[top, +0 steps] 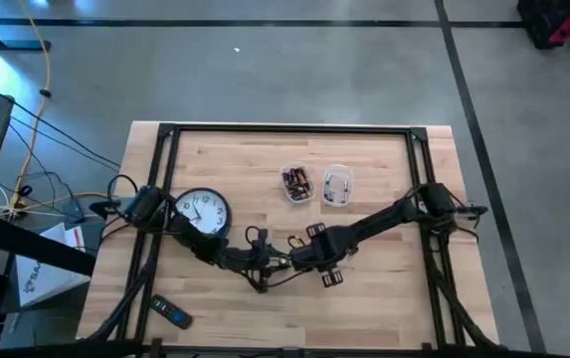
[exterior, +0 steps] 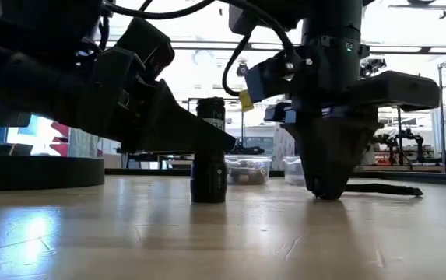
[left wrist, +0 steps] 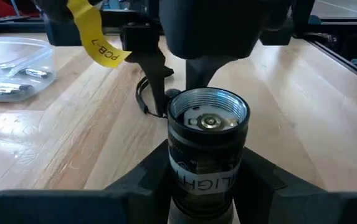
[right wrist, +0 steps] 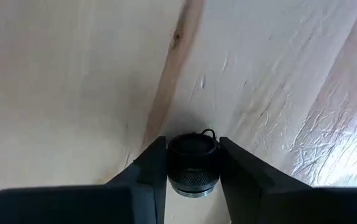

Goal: Insert battery
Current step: Close the lid of the black flashlight

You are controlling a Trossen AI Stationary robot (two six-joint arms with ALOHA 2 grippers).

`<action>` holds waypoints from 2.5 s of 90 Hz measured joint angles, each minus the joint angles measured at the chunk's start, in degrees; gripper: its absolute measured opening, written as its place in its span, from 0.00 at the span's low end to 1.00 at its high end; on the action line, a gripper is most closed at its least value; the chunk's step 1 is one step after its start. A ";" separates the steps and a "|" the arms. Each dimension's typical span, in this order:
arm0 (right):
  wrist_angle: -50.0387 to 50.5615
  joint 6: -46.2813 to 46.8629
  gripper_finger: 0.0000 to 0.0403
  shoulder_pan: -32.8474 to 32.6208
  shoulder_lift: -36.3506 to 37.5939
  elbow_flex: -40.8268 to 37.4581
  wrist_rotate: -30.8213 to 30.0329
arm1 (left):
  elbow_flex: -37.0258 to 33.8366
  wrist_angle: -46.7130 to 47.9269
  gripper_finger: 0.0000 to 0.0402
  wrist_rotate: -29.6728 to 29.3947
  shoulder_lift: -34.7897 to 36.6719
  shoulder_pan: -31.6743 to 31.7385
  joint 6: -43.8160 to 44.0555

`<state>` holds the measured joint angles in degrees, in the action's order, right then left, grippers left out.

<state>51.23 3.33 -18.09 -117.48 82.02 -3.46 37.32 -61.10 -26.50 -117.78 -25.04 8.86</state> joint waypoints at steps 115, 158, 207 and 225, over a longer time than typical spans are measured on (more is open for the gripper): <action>-109.53 -1.78 0.21 2.01 16.56 -48.15 4.47 | 10.50 2.01 0.26 6.47 -4.68 5.49 -4.45; -115.07 -4.90 0.21 5.36 14.54 -51.03 13.62 | 11.28 2.80 0.26 11.05 -4.68 5.53 -6.99; -123.26 -3.79 0.21 5.84 7.59 -50.56 16.99 | 11.39 2.58 0.26 10.99 -4.68 5.70 -7.17; -123.62 -3.78 0.21 7.25 8.34 -51.72 17.01 | 11.41 2.91 0.26 10.97 -4.63 5.70 -7.12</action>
<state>-72.39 -0.45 -10.84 -109.14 30.29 13.55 48.73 -58.19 -15.53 -122.41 -19.33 1.75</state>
